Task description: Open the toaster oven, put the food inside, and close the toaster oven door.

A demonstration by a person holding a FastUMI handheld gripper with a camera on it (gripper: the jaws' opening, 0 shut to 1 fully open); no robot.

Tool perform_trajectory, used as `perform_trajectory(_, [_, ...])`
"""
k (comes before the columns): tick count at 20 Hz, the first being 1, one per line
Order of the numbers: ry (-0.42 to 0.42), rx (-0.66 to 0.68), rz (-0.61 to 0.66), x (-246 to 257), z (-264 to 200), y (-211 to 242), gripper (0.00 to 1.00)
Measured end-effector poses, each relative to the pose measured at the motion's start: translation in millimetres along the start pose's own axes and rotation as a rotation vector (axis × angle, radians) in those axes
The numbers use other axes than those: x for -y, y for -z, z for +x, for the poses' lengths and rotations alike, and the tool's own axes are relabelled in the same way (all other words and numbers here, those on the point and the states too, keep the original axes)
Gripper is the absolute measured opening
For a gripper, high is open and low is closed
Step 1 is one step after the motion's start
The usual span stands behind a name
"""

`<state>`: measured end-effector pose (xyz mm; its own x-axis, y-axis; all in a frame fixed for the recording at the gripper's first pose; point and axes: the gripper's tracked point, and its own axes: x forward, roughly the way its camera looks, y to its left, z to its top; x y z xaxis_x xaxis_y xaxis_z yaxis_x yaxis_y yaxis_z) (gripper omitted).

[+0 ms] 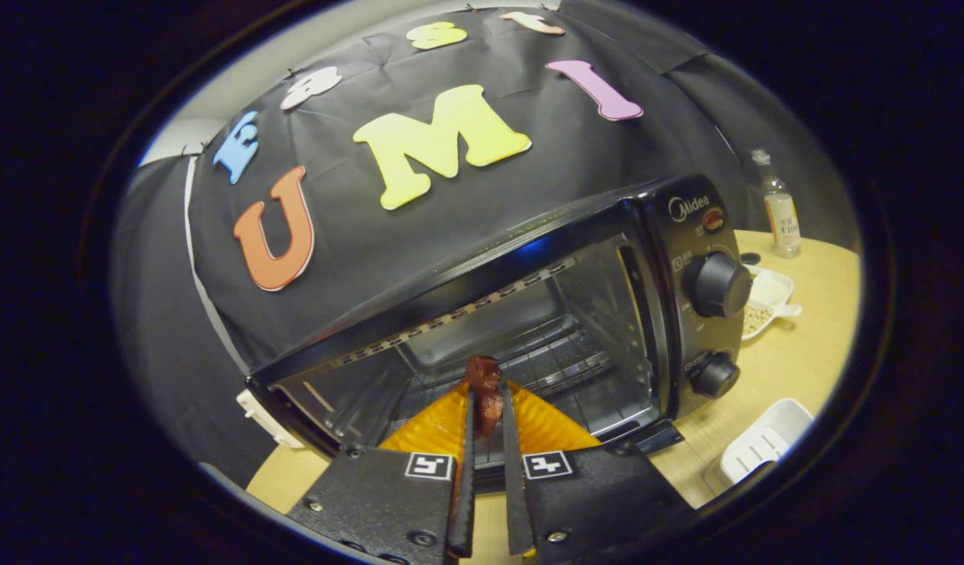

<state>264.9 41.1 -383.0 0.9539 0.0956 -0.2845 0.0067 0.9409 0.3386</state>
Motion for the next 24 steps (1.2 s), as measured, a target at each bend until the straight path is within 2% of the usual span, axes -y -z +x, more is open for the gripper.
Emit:
perform_trajectory(2, [0.048, 0.011, -0.051, 6, 2, -4, 0.31])
perform_trajectory(4, [0.098, 0.016, -0.12, 13, 1, -6, 0.49])
perform_trajectory(5, [0.116, 0.013, -0.145, 16, -1, -6, 0.65])
perform_trajectory(7, [0.135, 0.0, -0.168, 17, -8, -5, 0.76])
perform_trajectory(11, [0.137, 0.003, -0.22, 14, -39, 0, 0.81])
perform_trajectory(13, [0.101, -0.012, -0.242, 4, -61, 9, 0.91])
perform_trajectory(15, [0.098, -0.028, -0.275, 6, -86, 20, 0.97])
perform_trajectory(19, [0.152, -0.04, -0.343, 15, -139, 37, 0.97])
perform_trajectory(24, [0.14, -0.111, -0.367, 14, -188, 74, 0.97])
